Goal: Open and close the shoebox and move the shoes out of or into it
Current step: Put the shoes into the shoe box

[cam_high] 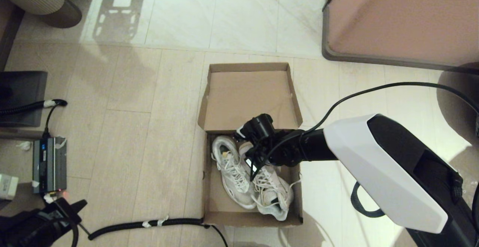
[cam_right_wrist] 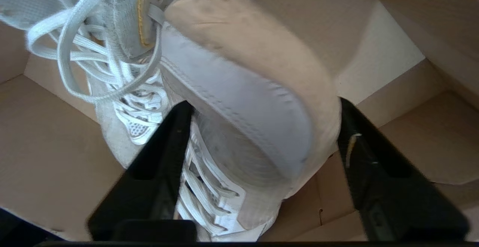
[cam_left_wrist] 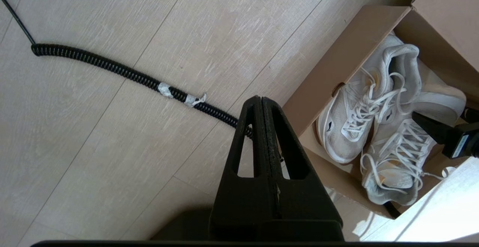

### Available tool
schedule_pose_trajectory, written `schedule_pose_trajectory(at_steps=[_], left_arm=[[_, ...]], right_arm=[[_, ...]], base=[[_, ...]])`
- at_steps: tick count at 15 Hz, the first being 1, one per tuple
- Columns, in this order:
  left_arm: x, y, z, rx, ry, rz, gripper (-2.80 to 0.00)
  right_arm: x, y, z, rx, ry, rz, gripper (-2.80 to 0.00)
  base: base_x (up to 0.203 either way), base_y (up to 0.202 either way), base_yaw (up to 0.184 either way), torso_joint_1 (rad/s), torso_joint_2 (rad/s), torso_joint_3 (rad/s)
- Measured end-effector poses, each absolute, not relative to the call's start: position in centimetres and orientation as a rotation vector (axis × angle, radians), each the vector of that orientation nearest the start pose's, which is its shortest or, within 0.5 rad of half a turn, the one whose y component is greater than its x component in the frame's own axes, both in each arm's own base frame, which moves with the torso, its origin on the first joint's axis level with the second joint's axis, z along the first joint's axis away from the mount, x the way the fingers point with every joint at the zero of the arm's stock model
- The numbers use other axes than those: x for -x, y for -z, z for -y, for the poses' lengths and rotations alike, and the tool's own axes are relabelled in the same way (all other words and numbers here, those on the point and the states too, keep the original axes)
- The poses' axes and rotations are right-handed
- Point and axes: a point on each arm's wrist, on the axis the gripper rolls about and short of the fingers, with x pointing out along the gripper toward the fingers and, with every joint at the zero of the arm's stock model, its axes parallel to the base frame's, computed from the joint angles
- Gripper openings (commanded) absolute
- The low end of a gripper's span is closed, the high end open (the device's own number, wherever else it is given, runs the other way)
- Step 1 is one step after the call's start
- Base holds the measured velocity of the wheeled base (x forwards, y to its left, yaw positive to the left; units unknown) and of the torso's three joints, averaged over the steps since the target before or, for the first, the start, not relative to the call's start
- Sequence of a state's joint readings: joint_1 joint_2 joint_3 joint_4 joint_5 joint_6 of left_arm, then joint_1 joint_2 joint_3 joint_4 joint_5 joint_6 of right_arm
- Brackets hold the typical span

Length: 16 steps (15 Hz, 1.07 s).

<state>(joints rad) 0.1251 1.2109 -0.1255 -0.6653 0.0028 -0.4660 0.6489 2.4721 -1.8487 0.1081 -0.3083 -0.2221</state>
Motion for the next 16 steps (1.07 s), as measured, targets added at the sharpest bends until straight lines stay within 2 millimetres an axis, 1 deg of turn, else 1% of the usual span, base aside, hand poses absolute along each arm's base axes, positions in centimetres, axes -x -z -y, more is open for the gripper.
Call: schedule_pose_trajectory(at_steps=[2,5,8,11,14,16], left_arm=[[-13.3,-11.7,-1.7,0.485,-0.221,-0.392,-2.8],[-12.9,-11.4,-1.6,0.486,-0.218,-0.403,-2.8],[-12.8,-11.5,-1.6,0.484,-0.216,-0.395,-2.8],[-12.7,-11.6,-1.6,0.48,-0.212,-0.387,-2.8],[-12.3,-11.6,-1.5,0.478,-0.211,-0.381,-2.8],[-12.6,-12.1,-1.6,0.477,-0.201,-0.362,-2.8]], right_arm=[[-40.5,-8.2,-28.7,0.542,-0.381,-0.615,0.0],[-41.1,-9.5,-27.1,0.522,-0.344,-0.603,0.0],[-40.9,-10.7,-25.4,0.514,-0.319,-0.61,0.0],[-39.4,-12.1,-24.0,0.497,-0.311,-0.627,0.0],[-37.1,-14.8,-22.4,0.429,-0.266,-0.624,0.0],[-35.3,-16.7,-21.2,0.357,-0.193,-0.634,0.0]], base=[[0.0,0.0,0.0,0.0,0.0,0.0],[0.0,0.0,0.0,0.0,0.0,0.0],[0.0,0.0,0.0,0.0,0.0,0.0],[0.0,0.0,0.0,0.0,0.0,0.0],[0.0,0.0,0.0,0.0,0.0,0.0],[0.0,0.0,0.0,0.0,0.0,0.0]])
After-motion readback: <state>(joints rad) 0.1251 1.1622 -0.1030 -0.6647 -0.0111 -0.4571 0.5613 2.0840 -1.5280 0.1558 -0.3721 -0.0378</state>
